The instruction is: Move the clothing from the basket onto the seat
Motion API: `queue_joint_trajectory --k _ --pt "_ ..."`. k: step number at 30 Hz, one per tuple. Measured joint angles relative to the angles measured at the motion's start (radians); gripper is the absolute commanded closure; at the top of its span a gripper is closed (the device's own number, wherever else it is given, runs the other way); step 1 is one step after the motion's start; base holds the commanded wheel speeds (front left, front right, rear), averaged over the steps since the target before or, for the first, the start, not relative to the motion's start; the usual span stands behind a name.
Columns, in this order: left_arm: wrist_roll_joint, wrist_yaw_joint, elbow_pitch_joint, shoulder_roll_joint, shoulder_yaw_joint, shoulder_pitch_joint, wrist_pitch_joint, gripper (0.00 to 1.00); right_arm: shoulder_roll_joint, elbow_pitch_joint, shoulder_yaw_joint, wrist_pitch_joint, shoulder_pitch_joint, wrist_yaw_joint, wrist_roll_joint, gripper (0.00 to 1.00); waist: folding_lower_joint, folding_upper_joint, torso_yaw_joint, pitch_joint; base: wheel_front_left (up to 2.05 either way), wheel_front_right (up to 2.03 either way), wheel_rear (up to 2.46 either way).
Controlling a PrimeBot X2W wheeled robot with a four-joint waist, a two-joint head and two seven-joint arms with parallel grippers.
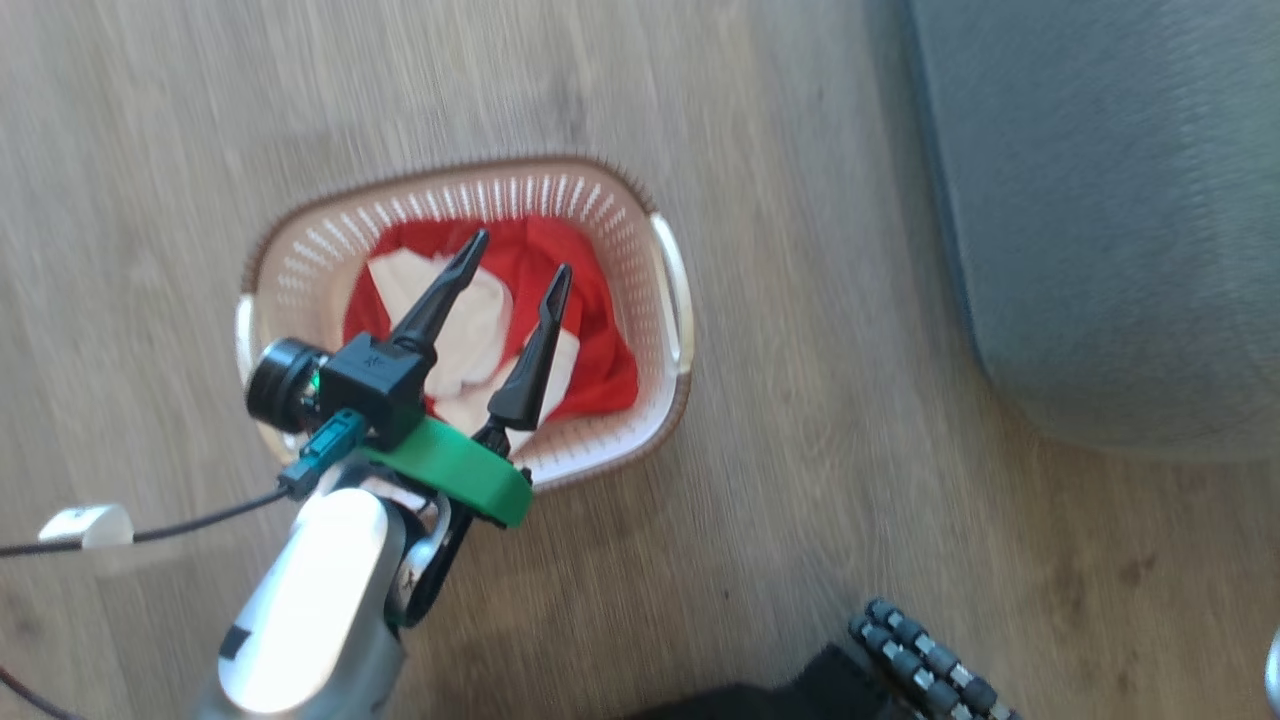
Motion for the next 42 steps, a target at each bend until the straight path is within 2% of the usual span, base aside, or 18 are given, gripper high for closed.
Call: queue_joint_trajectory --k 8,10,11,14,17,22,27,36,42 --pt "-0.011 -0.015 0.025 -0.045 0.052 0.056 0.000 0.00 0.067 -0.311 0.095 0.000 0.278 0.000 0.059 0.00 0.0000 0.0000 -0.008 -0.168 0.00 0.00 0.00" --pt "-0.011 -0.018 0.036 -0.052 0.065 0.073 0.000 0.00 0.096 -0.392 0.103 0.000 0.360 0.000 0.058 0.00 0.0000 0.0000 -0.004 -0.207 0.00 0.00 0.00" --pt "-0.011 -0.021 0.050 -0.063 0.086 0.086 0.000 0.00 0.132 -0.472 0.108 0.000 0.437 0.000 0.046 0.00 -0.0001 0.0000 0.005 -0.242 0.00 0.00 0.00" --pt "-0.011 -0.027 0.061 -0.075 0.123 0.099 0.000 0.00 0.189 -0.551 0.134 0.000 0.527 0.000 0.024 0.00 0.0000 0.0000 0.022 -0.284 0.00 0.00 0.00" --pt "-0.005 -0.036 0.075 -0.083 0.155 0.116 0.000 0.00 0.218 -0.599 0.161 0.000 0.591 0.000 0.000 0.00 -0.0001 0.0000 0.042 -0.321 0.00 0.00 0.00" --pt "0.014 -0.044 0.097 -0.099 0.204 0.147 0.000 0.00 0.233 -0.651 0.194 0.000 0.651 0.000 -0.050 0.00 0.0000 0.0000 0.085 -0.365 0.00 0.00 0.00" --pt "0.014 -0.045 0.113 -0.111 0.275 0.160 0.000 0.00 0.243 -0.653 0.245 0.000 0.706 0.000 -0.095 0.00 0.0000 0.0000 0.125 -0.408 0.00 0.00 0.00" --pt "0.030 -0.043 0.158 -0.124 0.425 0.211 0.000 0.00 0.243 -0.584 0.400 0.000 0.764 0.000 -0.090 0.00 0.0000 0.0000 0.162 -0.478 0.00 0.00 0.00" --pt "0.046 -0.045 0.166 -0.128 0.467 0.221 0.000 0.00 0.243 -0.561 0.424 0.000 0.779 0.000 -0.094 0.00 0.0000 0.0000 0.162 -0.486 0.00 0.00 0.00"
